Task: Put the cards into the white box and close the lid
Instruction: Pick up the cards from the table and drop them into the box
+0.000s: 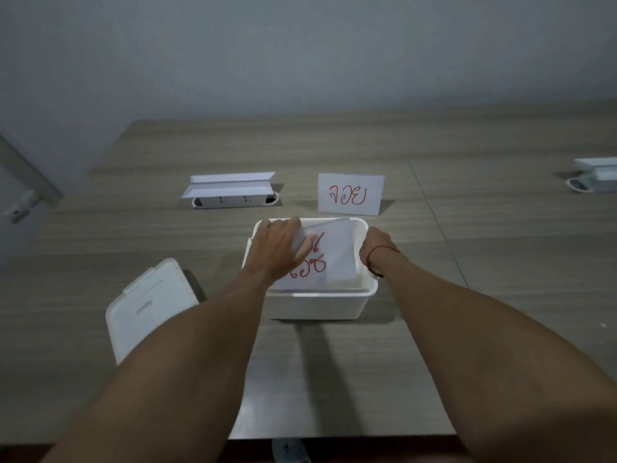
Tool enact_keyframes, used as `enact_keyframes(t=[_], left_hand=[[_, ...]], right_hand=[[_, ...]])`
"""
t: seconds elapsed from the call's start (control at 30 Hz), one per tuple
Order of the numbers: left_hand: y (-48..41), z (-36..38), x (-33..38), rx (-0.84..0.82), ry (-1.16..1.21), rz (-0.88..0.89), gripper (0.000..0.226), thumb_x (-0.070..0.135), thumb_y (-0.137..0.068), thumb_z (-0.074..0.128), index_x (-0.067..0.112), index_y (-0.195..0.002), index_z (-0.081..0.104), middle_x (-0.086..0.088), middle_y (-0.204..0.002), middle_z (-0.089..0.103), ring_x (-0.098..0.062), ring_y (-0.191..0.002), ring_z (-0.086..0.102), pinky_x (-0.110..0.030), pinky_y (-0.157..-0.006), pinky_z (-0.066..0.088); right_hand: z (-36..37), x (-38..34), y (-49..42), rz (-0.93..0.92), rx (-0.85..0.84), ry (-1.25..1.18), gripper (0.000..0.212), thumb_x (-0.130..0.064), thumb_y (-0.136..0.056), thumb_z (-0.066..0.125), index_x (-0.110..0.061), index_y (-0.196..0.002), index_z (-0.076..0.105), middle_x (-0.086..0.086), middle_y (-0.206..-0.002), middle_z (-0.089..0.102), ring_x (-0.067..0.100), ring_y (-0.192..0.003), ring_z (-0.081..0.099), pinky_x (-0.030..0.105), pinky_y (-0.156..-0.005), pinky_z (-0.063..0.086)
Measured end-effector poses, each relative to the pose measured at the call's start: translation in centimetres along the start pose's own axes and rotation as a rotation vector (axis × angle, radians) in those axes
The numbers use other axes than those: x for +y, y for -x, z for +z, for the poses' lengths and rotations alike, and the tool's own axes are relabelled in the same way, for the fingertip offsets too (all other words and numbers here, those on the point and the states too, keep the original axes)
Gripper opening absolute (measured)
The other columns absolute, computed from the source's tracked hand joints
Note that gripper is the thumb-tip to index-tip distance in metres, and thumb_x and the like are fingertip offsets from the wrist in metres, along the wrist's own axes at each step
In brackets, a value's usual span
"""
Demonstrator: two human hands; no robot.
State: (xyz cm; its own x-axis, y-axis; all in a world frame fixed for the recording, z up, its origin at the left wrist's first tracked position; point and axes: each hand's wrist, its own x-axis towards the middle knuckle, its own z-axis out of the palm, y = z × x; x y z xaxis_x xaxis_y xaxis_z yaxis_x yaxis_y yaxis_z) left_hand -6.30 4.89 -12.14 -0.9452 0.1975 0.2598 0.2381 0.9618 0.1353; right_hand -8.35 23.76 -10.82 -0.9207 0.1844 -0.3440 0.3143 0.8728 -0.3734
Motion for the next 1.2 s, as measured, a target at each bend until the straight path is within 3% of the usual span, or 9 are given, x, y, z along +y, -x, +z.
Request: enact_keyframes(t=[0.2, 0.27, 0.33, 0.4, 0.47, 0.57, 0.9, 1.07, 1.2], left_hand=[[4.2, 2.1, 0.6, -0.208, 0.171, -0.132, 0.049, 0.049, -0.096, 0.035, 0.019, -0.058, 0.041, -0.004, -0.067, 0.054, -0.03, -0.072, 0.057, -0.032, -0.064, 0.033], [4.1, 2.0, 0.0, -0.121, 0.195, -0.179, 0.041, 0.043, -0.096, 0.039, 0.018, -0.066, 0.052, -0.006, -0.074, 0.057, -0.03, -0.078, 0.059, -0.034, -0.068, 0.037], [3.6, 1.7, -0.9, 0.002, 0.106, -0.241, 0.026, 0.032, -0.094, 0.048, 0.012, -0.1, 0.063, -0.01, -0.102, 0.064, -0.029, -0.099, 0.059, -0.036, -0.084, 0.042], [3.1, 1.4, -1.9, 0.003, 0.044, -0.389, 0.037, 0.026, -0.092, 0.051, 0.011, -0.126, 0.053, -0.011, -0.126, 0.056, -0.029, -0.116, 0.051, -0.038, -0.098, 0.039], [2.4, 1.2, -2.5, -0.076, 0.139, -0.618, 0.044, 0.022, -0.094, 0.05, 0.01, -0.135, 0.043, -0.014, -0.135, 0.05, -0.032, -0.124, 0.047, -0.041, -0.102, 0.038], [1.5, 2.1, -3.2, -0.154, 0.371, -0.804, 0.042, 0.016, -0.099, 0.041, 0.007, -0.139, 0.037, -0.019, -0.134, 0.052, -0.037, -0.12, 0.053, -0.043, -0.094, 0.044], [-6.7, 4.2, -7.2, -0.08, 0.369, -0.831, 0.037, 0.015, -0.1, 0.034, 0.008, -0.134, 0.043, -0.019, -0.125, 0.058, -0.038, -0.112, 0.058, -0.042, -0.087, 0.047], [-8.4, 5.2, -9.1, -0.029, 0.371, -0.862, 0.044, 0.032, -0.101, 0.029, 0.001, -0.121, 0.052, -0.023, -0.117, 0.062, -0.039, -0.106, 0.061, -0.041, -0.083, 0.048], [-9.9, 5.6, -10.0, -0.057, 0.339, -0.929, 0.062, 0.048, -0.099, 0.024, 0.001, -0.116, 0.061, -0.021, -0.117, 0.065, -0.039, -0.108, 0.061, -0.041, -0.089, 0.047]], right_hand=[[0.8, 0.1, -0.2, 0.017, 0.055, -0.033, 0.04, -0.001, -0.093, 0.043, 0.0, -0.133, 0.047, 0.02, -0.138, 0.05, 0.037, -0.126, 0.051, 0.04, -0.101, 0.043], [0.9, 0.1, -0.2, 0.023, 0.064, -0.042, 0.04, -0.002, -0.094, 0.042, -0.002, -0.133, 0.046, 0.019, -0.139, 0.049, 0.036, -0.127, 0.05, 0.04, -0.102, 0.042], [1.1, 0.1, -0.3, 0.024, 0.067, -0.038, 0.04, -0.003, -0.093, 0.043, -0.003, -0.134, 0.046, 0.018, -0.14, 0.048, 0.036, -0.128, 0.049, 0.04, -0.103, 0.042], [1.1, -0.1, -0.5, 0.028, 0.068, -0.032, 0.04, -0.003, -0.093, 0.044, -0.003, -0.133, 0.047, 0.018, -0.139, 0.049, 0.036, -0.127, 0.05, 0.039, -0.102, 0.042], [0.7, -0.5, -0.8, 0.028, 0.069, -0.024, 0.04, -0.002, -0.092, 0.045, -0.003, -0.132, 0.047, 0.018, -0.138, 0.05, 0.036, -0.127, 0.051, 0.039, -0.102, 0.043], [1.0, -1.0, -1.9, 0.014, 0.054, -0.011, 0.04, -0.004, -0.092, 0.045, -0.004, -0.133, 0.047, 0.017, -0.139, 0.049, 0.035, -0.127, 0.05, 0.039, -0.102, 0.043], [0.1, -5.1, -10.1, -0.031, 0.101, 0.034, 0.036, -0.006, -0.094, 0.039, -0.005, -0.129, 0.049, 0.017, -0.132, 0.054, 0.034, -0.121, 0.055, 0.039, -0.097, 0.046], [-0.7, -6.3, -14.2, -0.072, 0.282, -0.009, 0.031, -0.017, -0.097, 0.038, -0.01, -0.117, 0.06, 0.015, -0.121, 0.062, 0.035, -0.11, 0.06, 0.039, -0.087, 0.048], [-1.8, -7.0, -17.8, -0.183, 0.296, 0.071, 0.044, 0.0, -0.093, 0.045, -0.012, -0.136, 0.046, 0.013, -0.14, 0.048, 0.031, -0.13, 0.046, 0.042, -0.102, 0.04]])
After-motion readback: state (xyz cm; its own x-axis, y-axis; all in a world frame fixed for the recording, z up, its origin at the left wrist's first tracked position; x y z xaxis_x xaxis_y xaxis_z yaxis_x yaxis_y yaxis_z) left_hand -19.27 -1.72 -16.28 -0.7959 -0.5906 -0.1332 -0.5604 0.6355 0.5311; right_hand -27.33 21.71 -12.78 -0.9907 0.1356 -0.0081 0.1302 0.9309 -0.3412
